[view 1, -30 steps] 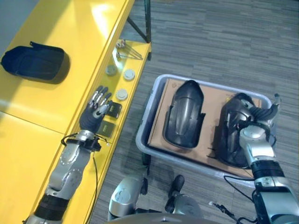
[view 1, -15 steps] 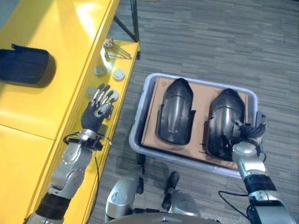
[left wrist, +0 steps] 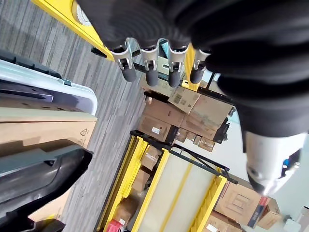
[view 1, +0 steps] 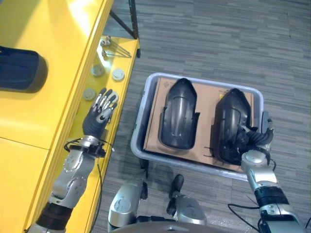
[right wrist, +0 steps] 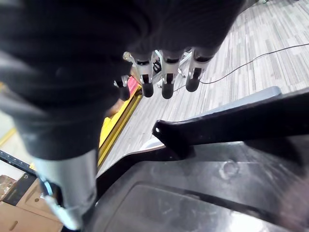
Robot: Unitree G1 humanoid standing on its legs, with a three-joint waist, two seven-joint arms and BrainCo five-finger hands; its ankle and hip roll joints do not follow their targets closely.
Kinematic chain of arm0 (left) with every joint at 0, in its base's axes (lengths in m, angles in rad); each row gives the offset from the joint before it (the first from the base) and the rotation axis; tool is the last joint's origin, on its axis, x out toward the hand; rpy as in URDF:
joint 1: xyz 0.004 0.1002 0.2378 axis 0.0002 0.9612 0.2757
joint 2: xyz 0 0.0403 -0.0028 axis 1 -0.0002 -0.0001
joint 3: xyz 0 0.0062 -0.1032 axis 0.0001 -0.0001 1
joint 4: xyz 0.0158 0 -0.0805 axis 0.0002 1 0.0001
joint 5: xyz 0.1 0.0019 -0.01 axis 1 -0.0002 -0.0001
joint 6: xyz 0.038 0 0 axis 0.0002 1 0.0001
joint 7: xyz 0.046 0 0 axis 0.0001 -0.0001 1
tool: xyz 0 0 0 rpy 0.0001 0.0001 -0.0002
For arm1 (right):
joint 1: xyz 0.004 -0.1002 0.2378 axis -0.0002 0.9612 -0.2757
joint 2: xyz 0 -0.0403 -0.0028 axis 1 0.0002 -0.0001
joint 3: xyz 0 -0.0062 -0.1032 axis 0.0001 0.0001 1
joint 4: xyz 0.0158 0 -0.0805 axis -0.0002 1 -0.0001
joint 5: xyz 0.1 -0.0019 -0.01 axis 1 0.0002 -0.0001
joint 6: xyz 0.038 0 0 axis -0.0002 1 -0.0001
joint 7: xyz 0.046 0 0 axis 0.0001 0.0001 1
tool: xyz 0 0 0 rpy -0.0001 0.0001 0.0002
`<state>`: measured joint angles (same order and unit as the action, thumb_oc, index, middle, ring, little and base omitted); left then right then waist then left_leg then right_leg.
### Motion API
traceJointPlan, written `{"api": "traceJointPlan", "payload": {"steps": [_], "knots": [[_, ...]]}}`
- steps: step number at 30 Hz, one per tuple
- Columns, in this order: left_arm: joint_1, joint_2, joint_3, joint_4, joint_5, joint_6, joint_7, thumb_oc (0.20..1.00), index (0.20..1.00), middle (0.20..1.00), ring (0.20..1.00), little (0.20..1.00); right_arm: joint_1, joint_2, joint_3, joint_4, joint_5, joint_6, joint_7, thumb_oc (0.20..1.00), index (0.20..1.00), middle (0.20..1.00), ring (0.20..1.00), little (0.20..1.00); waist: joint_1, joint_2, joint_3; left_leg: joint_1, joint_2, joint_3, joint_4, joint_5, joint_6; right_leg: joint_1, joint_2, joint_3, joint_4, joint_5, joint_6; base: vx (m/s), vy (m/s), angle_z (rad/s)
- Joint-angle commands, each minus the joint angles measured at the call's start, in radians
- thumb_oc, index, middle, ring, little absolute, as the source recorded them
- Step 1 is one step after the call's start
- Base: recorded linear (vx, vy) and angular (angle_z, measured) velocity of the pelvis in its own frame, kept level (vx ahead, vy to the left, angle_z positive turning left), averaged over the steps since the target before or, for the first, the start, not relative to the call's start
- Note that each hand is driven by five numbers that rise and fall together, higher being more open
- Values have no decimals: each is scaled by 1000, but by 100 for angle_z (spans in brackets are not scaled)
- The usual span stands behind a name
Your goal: Move parts from the plastic box to the shelf.
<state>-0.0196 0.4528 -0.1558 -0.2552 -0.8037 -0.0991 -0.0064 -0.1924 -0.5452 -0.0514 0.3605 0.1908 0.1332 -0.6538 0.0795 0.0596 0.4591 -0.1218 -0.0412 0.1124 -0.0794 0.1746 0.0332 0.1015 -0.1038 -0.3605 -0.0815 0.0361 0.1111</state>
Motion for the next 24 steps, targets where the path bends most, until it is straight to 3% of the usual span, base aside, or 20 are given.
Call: {"api": "traceJointPlan", "payload": {"steps": [1,16,24], "knots": [[-32,-21,34,-36,1,-65,-12,1000,1000,1000,1000,1000,-27,-12,26,-51,-2,-36,11,1000,1000,1000,1000,1000,7,4,3,92,56,26,39,-148,-41,-87,-50,4,46,18,18,0,0,0],[-68,-32,-15,-5,8,-81,-16,1000,1000,1000,1000,1000,-71,23,94,137,43,-44,23,1000,1000,1000,1000,1000,27,19,41,54,47,11,70,-151,-38,-117,-65,-3,79,13,12,0,0,0],[-68,-32,-20,-9,5,-82,-23,1000,1000,1000,1000,1000,-69,23,95,146,57,-44,10,1000,1000,1000,1000,1000,28,17,57,49,45,7,72,-152,-36,-129,-66,0,89,13,12,0,0,0]]}}
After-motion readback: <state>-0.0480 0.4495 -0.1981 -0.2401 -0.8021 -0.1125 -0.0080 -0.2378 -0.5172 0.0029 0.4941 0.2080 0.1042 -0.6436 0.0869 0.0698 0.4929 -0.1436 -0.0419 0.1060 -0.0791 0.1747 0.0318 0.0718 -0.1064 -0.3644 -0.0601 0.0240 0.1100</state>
